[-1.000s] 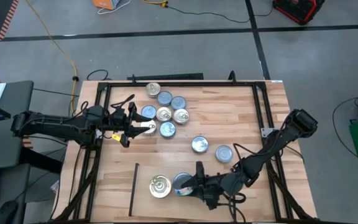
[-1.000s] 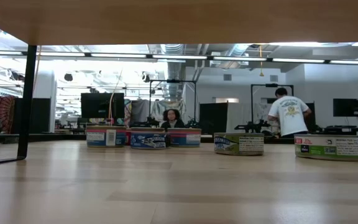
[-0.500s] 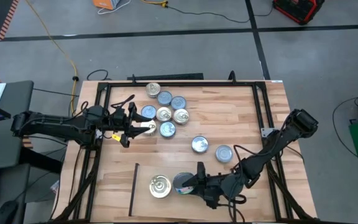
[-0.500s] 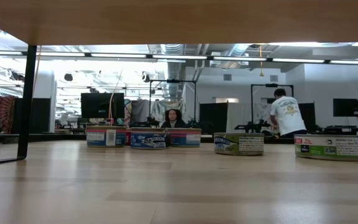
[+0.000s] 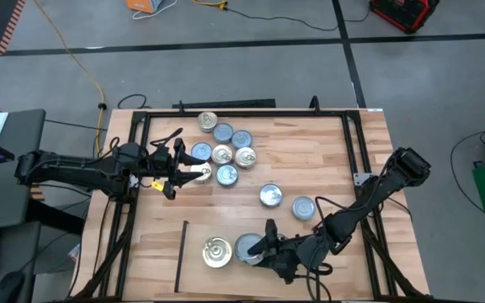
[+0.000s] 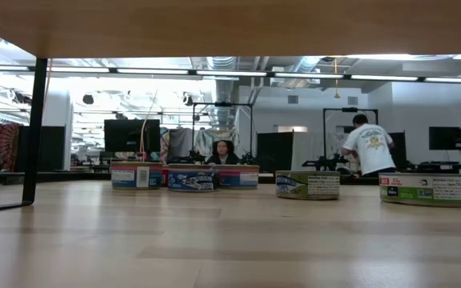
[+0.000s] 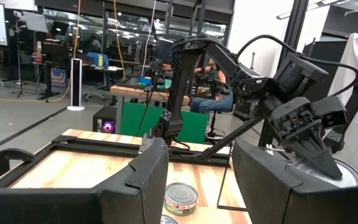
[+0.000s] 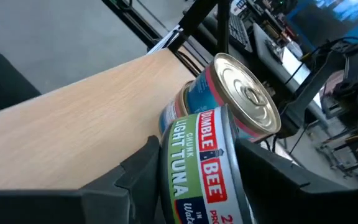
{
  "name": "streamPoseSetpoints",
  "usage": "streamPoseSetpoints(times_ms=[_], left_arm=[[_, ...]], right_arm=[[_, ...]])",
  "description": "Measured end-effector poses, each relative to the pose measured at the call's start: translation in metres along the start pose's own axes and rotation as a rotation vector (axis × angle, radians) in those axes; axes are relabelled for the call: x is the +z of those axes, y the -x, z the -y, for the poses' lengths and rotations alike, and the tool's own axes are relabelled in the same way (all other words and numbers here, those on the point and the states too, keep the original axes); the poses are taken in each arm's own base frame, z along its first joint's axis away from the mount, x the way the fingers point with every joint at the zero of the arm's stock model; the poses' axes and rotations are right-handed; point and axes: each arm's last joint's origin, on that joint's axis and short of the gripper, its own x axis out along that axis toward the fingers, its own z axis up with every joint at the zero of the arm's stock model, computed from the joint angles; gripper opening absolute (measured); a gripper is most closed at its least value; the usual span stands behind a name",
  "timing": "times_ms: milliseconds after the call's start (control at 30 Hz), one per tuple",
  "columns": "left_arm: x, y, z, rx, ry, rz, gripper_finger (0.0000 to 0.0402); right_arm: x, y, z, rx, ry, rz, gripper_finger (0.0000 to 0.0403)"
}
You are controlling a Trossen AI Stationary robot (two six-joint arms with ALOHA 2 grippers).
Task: Stack canned seafood by type on shelf
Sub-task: Put the top green and white tuna can on the top of the green and white tuna can on the shelf, then adjust the yellow and blue tuna can on the shelf
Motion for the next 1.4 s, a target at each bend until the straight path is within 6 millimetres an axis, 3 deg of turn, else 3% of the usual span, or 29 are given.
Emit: streamPoseSetpoints(times_ms=[167, 600, 867, 1167, 1400], left_arm=[[0.000, 0.000, 0.000, 0.000, 0.000, 0.000, 0.0168], [0.000, 0.000, 0.000, 0.000, 0.000, -0.003, 0.0168], [-0.001, 0.000, 0.000, 0.001, 0.000, -0.007, 0.0168], [-0.001, 0.000, 0.000, -0.004, 0.001, -0.008, 0.0168], [-0.001, 0.000, 0.000, -0.005, 0.001, -0.011, 0.0168]], right_arm=[[0.000, -0.001, 0.000, 0.043, -0.075, 0.026, 0.0239], [0.000, -0.001, 0.000, 0.062, -0.096, 0.035, 0.0319], [0.003, 0.000, -0.001, 0.063, -0.043, 0.043, 0.0322], [0.019, 0.009, 0.005, -0.010, -0.009, -0.043, 0.0322], [0.026, 0.028, 0.025, -0.110, -0.173, -0.070, 0.0322]])
